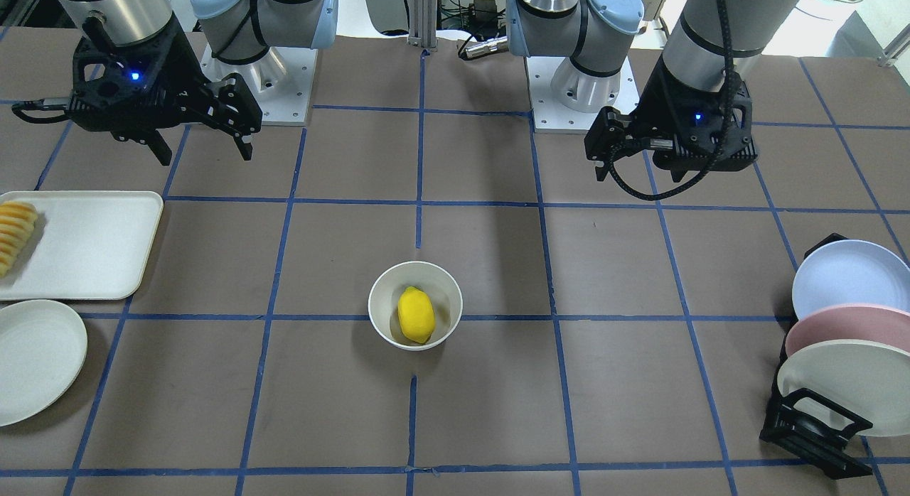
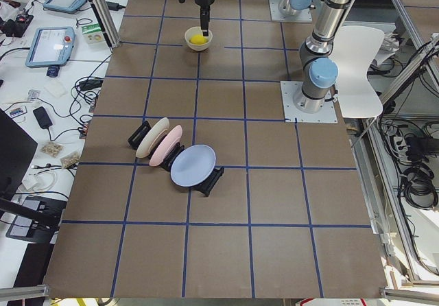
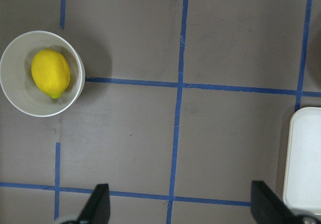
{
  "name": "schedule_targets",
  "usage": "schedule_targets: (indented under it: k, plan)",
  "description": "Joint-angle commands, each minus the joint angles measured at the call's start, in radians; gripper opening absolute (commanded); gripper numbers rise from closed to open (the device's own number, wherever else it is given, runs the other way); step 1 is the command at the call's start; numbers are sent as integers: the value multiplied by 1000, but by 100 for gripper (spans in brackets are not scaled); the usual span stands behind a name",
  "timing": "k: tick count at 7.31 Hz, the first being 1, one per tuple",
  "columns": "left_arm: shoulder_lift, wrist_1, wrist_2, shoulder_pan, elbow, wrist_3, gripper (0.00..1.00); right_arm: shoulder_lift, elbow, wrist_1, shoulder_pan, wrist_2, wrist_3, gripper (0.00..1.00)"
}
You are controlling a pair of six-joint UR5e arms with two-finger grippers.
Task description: Place bowl and put lemon in it
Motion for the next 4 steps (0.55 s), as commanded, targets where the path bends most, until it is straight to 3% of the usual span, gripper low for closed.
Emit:
schedule_targets:
  k: [1, 4]
  plan:
    - [0, 1, -3, -2, -1, -5, 100, -13, 0, 3, 0, -5, 2, 100]
    - [0, 4, -3, -2, -3, -5, 100, -14, 1, 2, 0, -5, 2, 100]
